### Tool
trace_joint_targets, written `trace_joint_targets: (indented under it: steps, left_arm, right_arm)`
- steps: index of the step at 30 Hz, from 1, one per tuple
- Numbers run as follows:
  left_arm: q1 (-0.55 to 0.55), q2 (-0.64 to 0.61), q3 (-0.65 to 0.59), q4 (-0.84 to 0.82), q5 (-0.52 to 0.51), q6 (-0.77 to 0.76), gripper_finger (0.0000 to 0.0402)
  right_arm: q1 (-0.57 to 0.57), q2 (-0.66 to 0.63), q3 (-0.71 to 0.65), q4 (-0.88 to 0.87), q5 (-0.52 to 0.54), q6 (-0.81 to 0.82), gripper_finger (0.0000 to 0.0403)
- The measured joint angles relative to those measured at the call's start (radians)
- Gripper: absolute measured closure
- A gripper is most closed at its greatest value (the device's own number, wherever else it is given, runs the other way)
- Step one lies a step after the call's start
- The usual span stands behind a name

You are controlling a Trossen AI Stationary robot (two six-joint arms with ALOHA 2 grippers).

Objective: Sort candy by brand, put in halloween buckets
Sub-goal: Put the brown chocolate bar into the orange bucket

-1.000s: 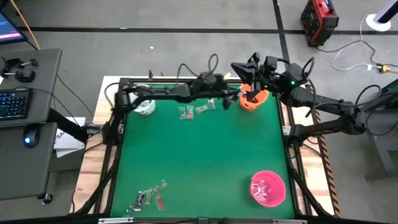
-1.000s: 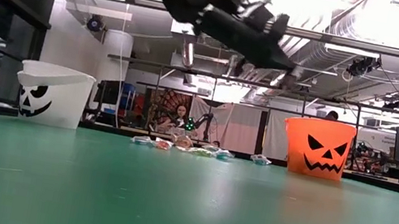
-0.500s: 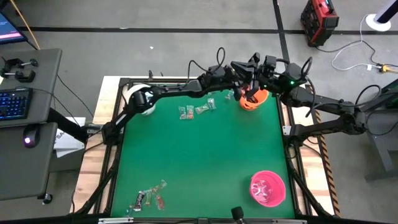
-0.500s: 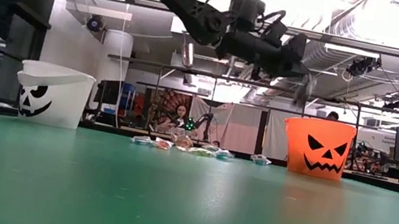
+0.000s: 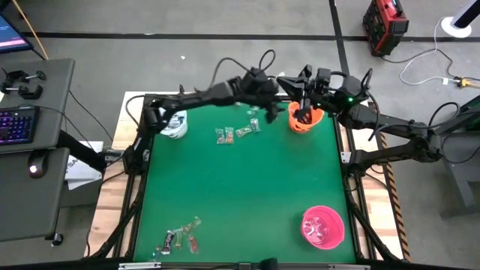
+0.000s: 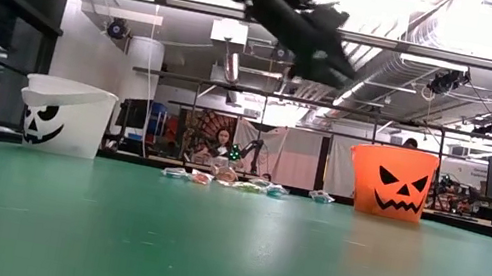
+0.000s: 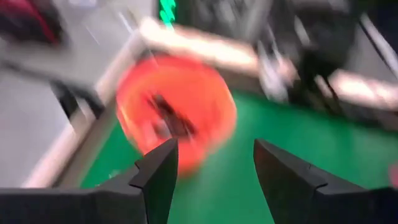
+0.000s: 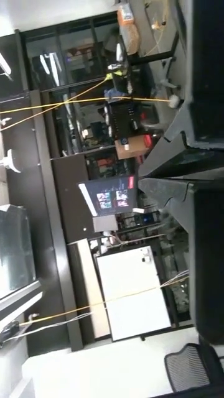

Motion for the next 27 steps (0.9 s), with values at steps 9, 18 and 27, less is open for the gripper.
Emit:
trace_joint_targets:
  steps: [9,18,27]
  left_arm:
    - [-0.118,-0.314,-0.357,-0.377,0.116,-0.030,0.0202]
    - [-0.487,-0.854,-1.064,-0.235,-0.076,-0.594,0.0202]
    - [-1.046,-1.027,-1.239,-0.282,-0.103,-1.560,0.0215]
  right_arm:
    - [0.000,0.000,0.000,-0.206,-0.005,0.000,0.0396]
    - [-0.001,0.000,0.000,-0.292,-0.004,-0.044,0.0396]
    - [-0.001,0.000,0.000,-0.303,-0.004,-0.101,0.0396]
